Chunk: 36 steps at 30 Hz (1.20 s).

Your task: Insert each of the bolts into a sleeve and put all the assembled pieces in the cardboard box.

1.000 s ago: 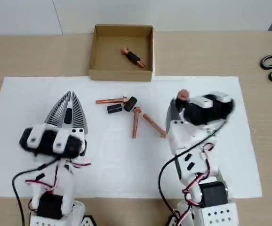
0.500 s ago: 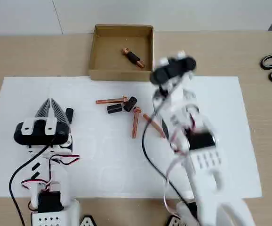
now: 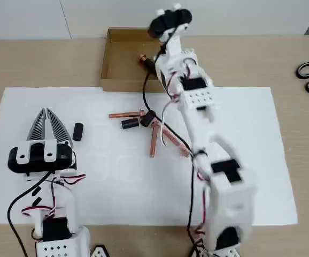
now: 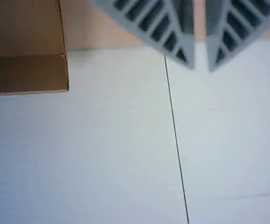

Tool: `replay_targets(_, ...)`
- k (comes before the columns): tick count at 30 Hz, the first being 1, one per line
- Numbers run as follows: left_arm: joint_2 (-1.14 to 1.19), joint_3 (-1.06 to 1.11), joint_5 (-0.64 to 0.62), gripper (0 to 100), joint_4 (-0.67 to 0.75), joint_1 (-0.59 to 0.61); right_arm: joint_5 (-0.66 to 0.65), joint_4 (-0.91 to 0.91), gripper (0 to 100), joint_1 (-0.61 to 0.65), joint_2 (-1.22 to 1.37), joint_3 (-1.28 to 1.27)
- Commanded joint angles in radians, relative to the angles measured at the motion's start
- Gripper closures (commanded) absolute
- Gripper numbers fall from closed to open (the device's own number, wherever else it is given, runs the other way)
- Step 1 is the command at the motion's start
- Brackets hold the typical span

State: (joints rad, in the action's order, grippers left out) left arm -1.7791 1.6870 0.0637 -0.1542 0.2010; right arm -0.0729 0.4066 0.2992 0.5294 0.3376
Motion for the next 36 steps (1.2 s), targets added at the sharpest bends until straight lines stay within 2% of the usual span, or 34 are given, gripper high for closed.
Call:
replay_targets(1, 0.003, -0.002, -0.005, 99, 0.023, 0.002, -0.005, -0.028, 99.5, 0.036, 0.174, 0.321)
replay_targets(7, 0.003, -0.002, -0.005, 99, 0.021, 0.002, -0.006, -0.030, 99.5, 0.090, 0.481, 0.617)
replay_targets(17, 0.003, -0.002, -0.005, 99, 0.021, 0.002, -0.008, -0.028, 99.1, 0.101, 0.857, 1.043)
replay_targets(24, 0.003, -0.002, -0.005, 99, 0.021, 0.002, -0.008, 0.113, 98.7, 0.101, 0.854, 1.083)
replay_targets(28, 0.005, -0.002, -0.005, 99, 0.011, 0.002, -0.008, 0.183, 88.5, 0.104, 0.816, 1.083)
replay_targets(31, 0.003, -0.002, 0.000, 99, -0.072, 0.002, -0.005, 0.259, 80.9, 0.107, 0.789, 1.083)
replay_targets(36, 0.003, -0.002, 0.000, 99, -0.172, 0.008, -0.003, 0.277, 80.4, 0.101, 0.730, 1.085)
